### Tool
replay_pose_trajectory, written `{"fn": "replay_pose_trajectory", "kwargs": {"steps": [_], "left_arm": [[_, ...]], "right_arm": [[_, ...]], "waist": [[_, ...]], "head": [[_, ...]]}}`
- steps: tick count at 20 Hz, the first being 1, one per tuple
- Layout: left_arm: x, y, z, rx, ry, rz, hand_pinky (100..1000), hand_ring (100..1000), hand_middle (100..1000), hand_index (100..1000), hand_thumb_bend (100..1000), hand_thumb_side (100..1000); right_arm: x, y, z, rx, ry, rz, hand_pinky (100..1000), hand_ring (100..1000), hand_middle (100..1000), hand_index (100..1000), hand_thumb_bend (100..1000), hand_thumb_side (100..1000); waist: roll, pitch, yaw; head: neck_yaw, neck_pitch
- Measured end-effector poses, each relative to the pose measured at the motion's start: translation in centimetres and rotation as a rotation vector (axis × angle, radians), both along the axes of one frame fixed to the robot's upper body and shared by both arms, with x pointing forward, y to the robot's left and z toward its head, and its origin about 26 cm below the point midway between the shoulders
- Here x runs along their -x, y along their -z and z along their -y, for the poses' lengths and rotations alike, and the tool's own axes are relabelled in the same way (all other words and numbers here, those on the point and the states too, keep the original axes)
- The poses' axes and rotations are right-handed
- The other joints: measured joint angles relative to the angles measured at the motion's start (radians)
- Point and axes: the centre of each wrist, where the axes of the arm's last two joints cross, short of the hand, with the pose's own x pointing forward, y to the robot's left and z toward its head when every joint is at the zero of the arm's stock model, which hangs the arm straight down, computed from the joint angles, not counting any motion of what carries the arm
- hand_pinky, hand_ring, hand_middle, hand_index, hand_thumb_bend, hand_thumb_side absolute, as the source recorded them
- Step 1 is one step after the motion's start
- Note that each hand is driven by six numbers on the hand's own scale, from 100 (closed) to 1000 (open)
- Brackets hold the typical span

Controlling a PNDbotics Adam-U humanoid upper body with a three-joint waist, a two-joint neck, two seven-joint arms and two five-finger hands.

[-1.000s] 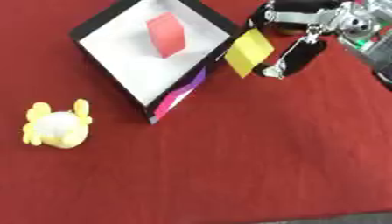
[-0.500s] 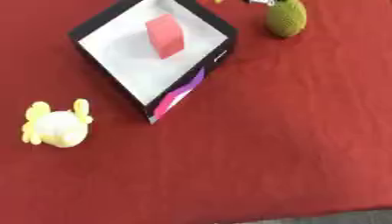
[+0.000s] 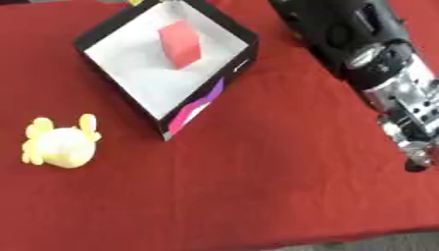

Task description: Pick up objects on the table and place them in the box.

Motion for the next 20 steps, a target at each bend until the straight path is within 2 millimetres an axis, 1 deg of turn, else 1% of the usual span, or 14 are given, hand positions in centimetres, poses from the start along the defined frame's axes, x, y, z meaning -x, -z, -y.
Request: {"fn": "replay_pose_trajectory", "kwargs": {"steps": [5,7,9,11,12,13,14,16,18,20], "left_arm": [[-0.1,-0.2,0.1,0.006,0.001,0.019,935,749,800,873,250,638],[-0.1,-0.2,0.1,0.006,0.001,0.019,935,749,799,873,251,638],[-0.1,-0.2,0.1,0.006,0.002,0.019,934,749,798,873,251,637],[-0.1,-0.2,0.1,0.006,0.002,0.019,934,748,797,873,251,638],[-0.1,-0.2,0.1,0.006,0.002,0.019,934,748,796,873,251,638],[-0.1,-0.2,0.1,0.006,0.002,0.019,934,748,796,873,251,639],[-0.1,-0.2,0.1,0.006,0.002,0.019,934,748,795,873,251,639],[-0.1,-0.2,0.1,0.006,0.001,0.018,934,747,795,874,253,639],[0.0,-0.1,0.1,0.006,0.001,0.017,934,747,795,873,254,638],[0.0,-0.1,0.1,0.006,0.001,0.016,932,745,792,872,256,635]], "right_arm": [[-2.4,3.0,-0.4,0.061,0.034,-0.044,814,668,516,568,100,100],[-3.0,3.9,-0.4,0.088,0.040,-0.059,819,692,552,620,100,100],[-3.4,4.8,-0.2,0.119,0.042,-0.075,832,731,616,688,115,100],[-3.8,5.4,-0.1,0.150,0.041,-0.086,849,767,686,756,176,161],[-3.9,5.6,0.1,0.164,0.041,-0.090,866,797,736,801,223,203],[-3.9,5.7,0.2,0.175,0.040,-0.092,875,812,754,818,248,241],[-4.0,5.8,0.3,0.182,0.039,-0.092,896,842,794,857,295,349],[-4.0,5.8,0.5,0.180,0.039,-0.084,917,865,830,895,358,500],[-4.0,5.6,0.7,0.165,0.040,-0.072,923,869,840,916,386,554],[-3.9,5.1,1.0,0.143,0.046,-0.047,925,869,845,922,389,562]], "waist": [[0.000,0.000,0.008],[0.000,0.000,0.009],[0.000,0.000,0.009],[0.000,0.000,0.009],[0.000,0.000,0.009],[0.000,0.000,0.009],[0.000,0.000,0.008],[0.000,0.000,0.006],[0.000,0.000,0.005],[0.000,0.000,0.004]], "head": [[-0.005,0.000],[-0.005,-0.001],[-0.005,-0.001],[-0.004,-0.001],[-0.004,-0.001],[-0.003,-0.001],[-0.001,-0.001],[0.000,-0.001],[0.000,0.000],[0.003,0.000]]}}
